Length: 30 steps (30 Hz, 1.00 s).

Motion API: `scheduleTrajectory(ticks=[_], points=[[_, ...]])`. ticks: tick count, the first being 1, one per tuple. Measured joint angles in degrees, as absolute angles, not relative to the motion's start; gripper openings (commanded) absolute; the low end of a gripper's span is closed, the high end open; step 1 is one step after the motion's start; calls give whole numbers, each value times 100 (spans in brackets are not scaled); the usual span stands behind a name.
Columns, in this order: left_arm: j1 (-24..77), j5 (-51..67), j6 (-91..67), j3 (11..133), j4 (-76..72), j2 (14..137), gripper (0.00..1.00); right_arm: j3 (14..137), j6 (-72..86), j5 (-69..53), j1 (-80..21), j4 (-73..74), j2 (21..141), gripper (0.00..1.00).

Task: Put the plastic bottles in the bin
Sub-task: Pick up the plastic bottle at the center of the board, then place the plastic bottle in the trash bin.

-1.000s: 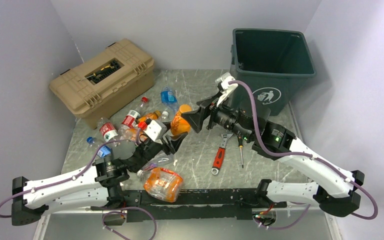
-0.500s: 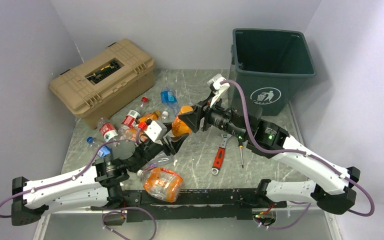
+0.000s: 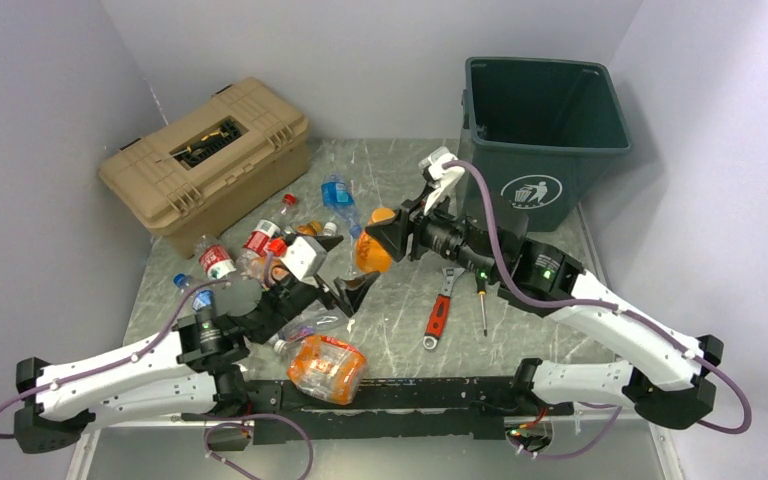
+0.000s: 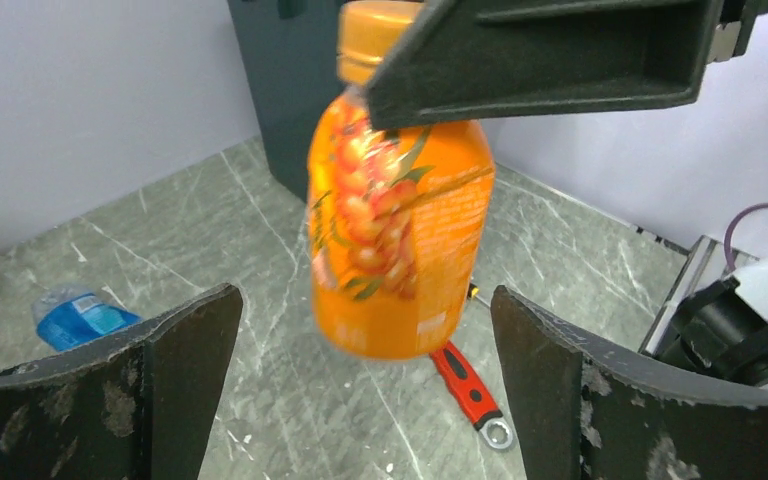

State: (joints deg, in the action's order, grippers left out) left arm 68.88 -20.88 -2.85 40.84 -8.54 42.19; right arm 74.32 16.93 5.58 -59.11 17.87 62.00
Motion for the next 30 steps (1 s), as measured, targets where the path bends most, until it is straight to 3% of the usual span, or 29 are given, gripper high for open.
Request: scheduleTrajectory(ticks=[5, 10, 18, 24, 30], points=[[6888, -2355, -49, 4541, -115, 3686, 100, 8178, 1061, 1579, -5920, 2281, 6158, 0], [6888, -2954, 550, 4700, 180, 2825, 99, 8538, -152, 3404, -5776, 1299, 5948, 0], [6888, -3505, 1004, 3951, -34, 1590, 100, 8628, -307, 3968, -2845, -12, 6499, 0], [6886, -3653, 996, 3645, -60, 1081, 99, 8746, -340, 4169, -1951, -1033, 7481, 0], [6886, -3640, 932, 3671, 75, 1127, 98, 9765, 132, 4195, -746, -683, 8899, 0]])
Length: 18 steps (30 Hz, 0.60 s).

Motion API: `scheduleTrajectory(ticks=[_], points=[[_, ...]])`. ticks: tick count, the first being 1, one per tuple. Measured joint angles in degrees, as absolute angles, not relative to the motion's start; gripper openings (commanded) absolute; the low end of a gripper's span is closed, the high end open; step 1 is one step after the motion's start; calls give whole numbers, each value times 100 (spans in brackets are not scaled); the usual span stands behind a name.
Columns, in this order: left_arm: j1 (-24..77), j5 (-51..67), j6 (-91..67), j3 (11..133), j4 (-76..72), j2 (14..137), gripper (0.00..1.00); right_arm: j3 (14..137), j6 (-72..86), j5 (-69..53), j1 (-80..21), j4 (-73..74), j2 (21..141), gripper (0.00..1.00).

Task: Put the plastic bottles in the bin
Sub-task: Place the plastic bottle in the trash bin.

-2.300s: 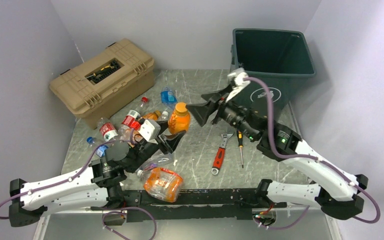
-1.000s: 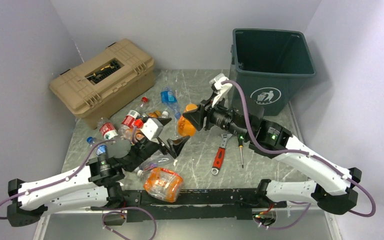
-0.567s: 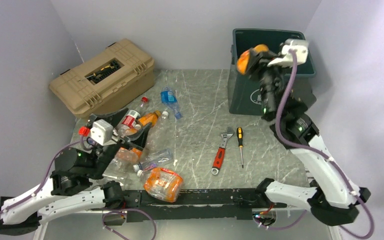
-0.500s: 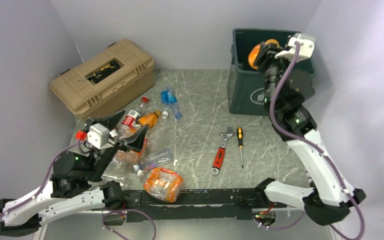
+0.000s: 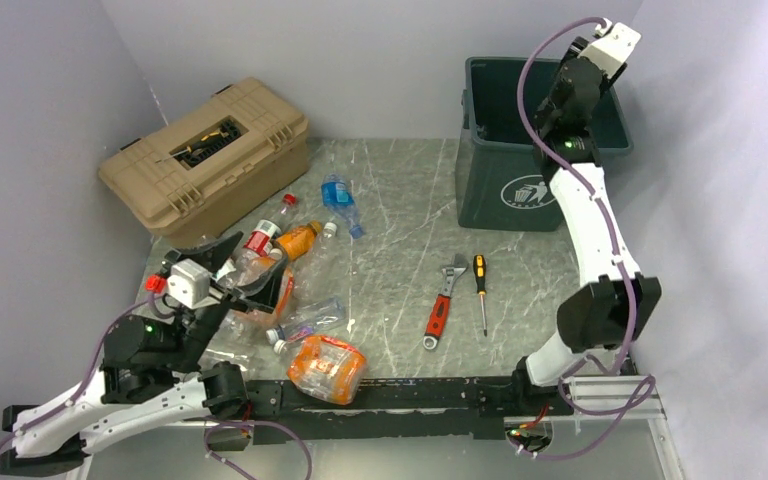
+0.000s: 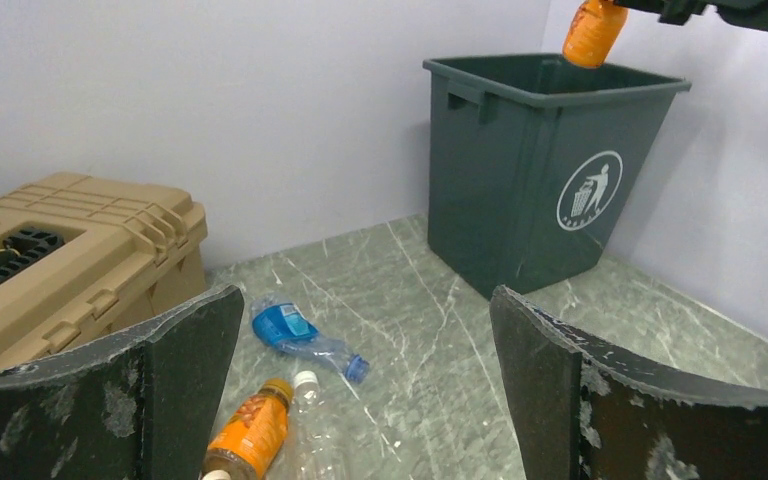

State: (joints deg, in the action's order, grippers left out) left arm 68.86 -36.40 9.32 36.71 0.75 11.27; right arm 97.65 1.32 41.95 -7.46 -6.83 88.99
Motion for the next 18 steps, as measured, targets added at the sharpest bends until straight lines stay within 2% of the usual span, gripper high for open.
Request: scheduleTrajectory(ticks=[8, 10, 12, 13, 18], points=[[6886, -3374, 801, 3774, 429, 1612, 98, 9977, 755, 4058, -45, 333, 9874, 0], [6886, -3317, 775, 3785, 504, 1710, 98, 10068, 856, 3992, -19, 486, 10016, 15], [6886, -3264, 768, 3815, 558, 1822, 99, 10079, 969, 3896, -19, 650, 10084, 39], [6886, -3240, 768, 3833, 578, 1868, 99, 10084, 1024, 3848, -19, 716, 10101, 48], [6886, -3194, 775, 3896, 722, 1964, 100, 10447, 1280, 3695, -34, 1017, 10328, 69]])
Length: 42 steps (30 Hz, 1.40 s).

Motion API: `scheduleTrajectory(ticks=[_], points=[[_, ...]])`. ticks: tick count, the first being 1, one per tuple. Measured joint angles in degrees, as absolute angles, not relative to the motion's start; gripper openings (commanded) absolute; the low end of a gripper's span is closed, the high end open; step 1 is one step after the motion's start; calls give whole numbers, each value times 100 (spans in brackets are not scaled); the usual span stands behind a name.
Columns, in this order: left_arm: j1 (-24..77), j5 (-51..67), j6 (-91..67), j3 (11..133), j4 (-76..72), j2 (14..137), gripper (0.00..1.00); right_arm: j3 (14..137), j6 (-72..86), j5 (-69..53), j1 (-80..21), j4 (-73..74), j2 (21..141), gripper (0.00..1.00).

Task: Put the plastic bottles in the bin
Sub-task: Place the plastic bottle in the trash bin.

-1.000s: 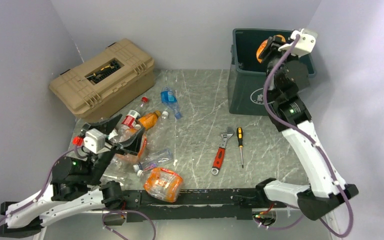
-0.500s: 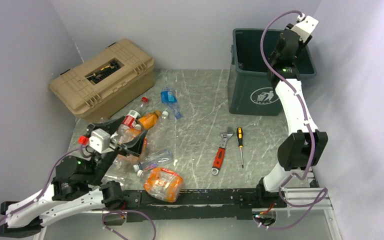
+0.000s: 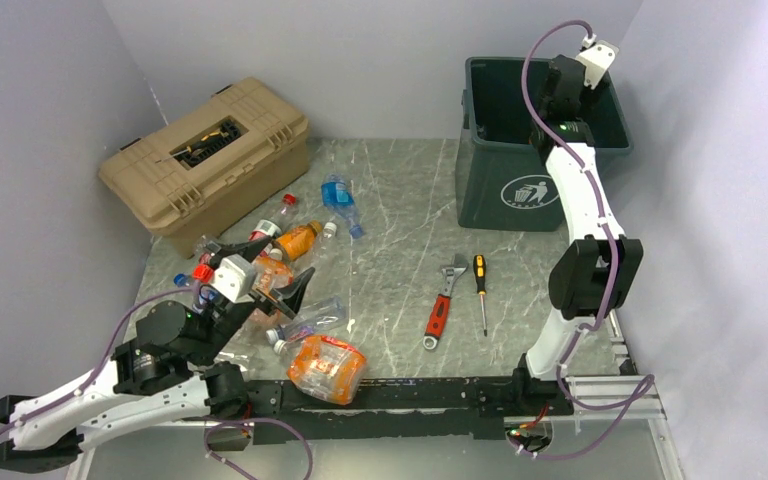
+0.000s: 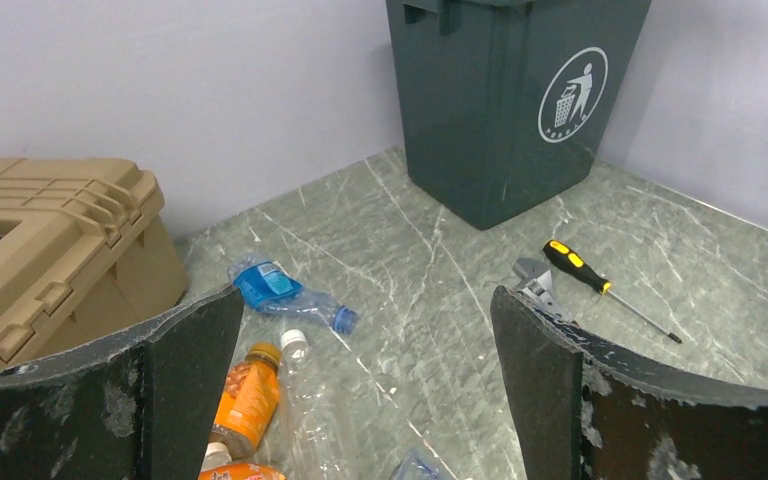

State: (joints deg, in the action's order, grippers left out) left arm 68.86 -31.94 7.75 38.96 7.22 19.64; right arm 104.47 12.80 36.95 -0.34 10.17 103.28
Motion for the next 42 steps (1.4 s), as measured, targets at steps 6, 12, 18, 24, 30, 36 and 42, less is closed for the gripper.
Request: scheduleTrajectory(ticks=[6, 12, 18, 24, 30, 36, 42], points=[[6886, -3201, 777, 4069, 851, 2193, 100, 10527, 1463, 3559, -34, 1131, 10381, 87], [6886, -3330, 788, 4075, 908, 2270, 99, 10394, 1813, 3157, -130, 1157, 10009, 87], [6886, -3732, 882, 4075, 906, 2276, 100, 9185, 1455, 2373, -1802, 86, 8149, 86], [6886, -4141, 1007, 4073, 886, 2270, 99, 7839, 1240, 1479, -3800, -722, 6681, 85], [6888, -4342, 1140, 4047, 797, 2259, 99, 6506, 1474, 1151, -4801, -687, 6532, 85], [6886, -4449, 1280, 4047, 749, 2324, 100, 4864, 1745, 1238, -5216, -558, 7039, 86], [6886, -4491, 1293, 4047, 738, 2571, 99, 4674, 1868, 1435, -5199, -843, 8289, 89]])
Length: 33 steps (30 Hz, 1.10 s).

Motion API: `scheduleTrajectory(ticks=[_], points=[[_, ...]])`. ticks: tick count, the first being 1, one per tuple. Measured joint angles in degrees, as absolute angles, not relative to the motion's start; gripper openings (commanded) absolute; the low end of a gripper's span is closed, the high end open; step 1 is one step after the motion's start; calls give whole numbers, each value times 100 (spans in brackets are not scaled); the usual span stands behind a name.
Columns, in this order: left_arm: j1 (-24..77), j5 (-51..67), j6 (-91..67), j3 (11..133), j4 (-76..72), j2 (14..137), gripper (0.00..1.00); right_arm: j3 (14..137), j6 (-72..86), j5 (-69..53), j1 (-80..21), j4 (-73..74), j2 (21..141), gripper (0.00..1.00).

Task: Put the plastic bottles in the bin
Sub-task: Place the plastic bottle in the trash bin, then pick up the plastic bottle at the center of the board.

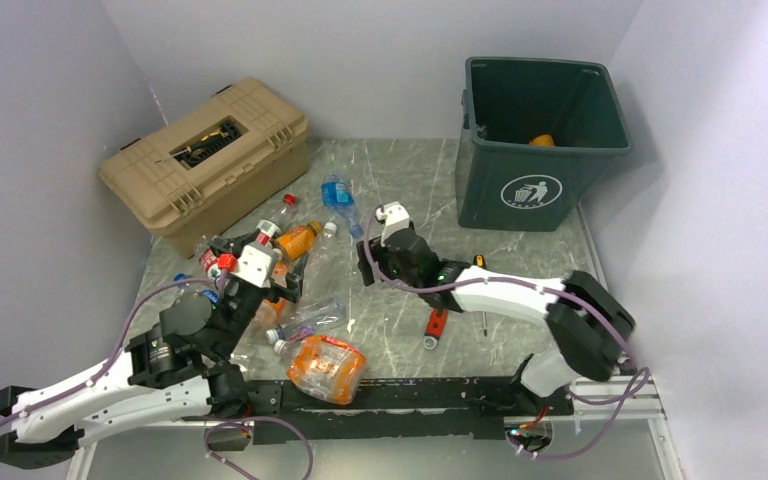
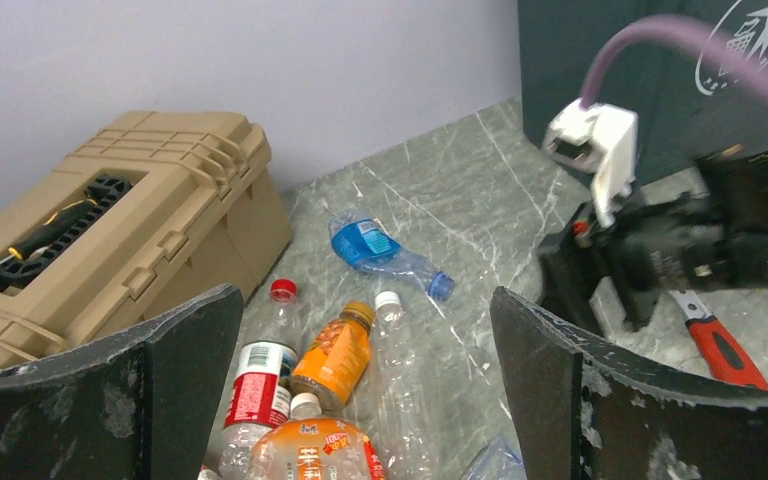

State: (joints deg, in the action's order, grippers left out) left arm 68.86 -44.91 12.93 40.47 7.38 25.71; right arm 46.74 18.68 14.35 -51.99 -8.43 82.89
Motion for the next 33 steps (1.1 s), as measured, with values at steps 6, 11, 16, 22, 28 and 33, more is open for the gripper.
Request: scheduleTrajectory(ticks=[6, 11, 16, 22, 28, 33], points=[[6886, -4602, 1378, 4047, 812, 2781, 99, 5094, 1352, 1601, -5144, -1431, 9767, 92], [6888, -4663, 1439, 4047, 803, 2788, 100, 5710, 1050, 1542, -4893, -1468, 10556, 92], [6886, -4700, 1457, 4047, 805, 2696, 99, 6270, 917, 1459, -4685, -1516, 11045, 93], [6886, -4724, 1520, 4047, 799, 2571, 100, 6549, 788, 1345, -4598, -1625, 11463, 92], [6888, -4740, 1564, 4047, 799, 2571, 99, 6960, 639, 1245, -4576, -1728, 11977, 84], [6886, -4768, 1586, 4047, 799, 2571, 100, 7439, 624, 1186, -4512, -1802, 12361, 76]])
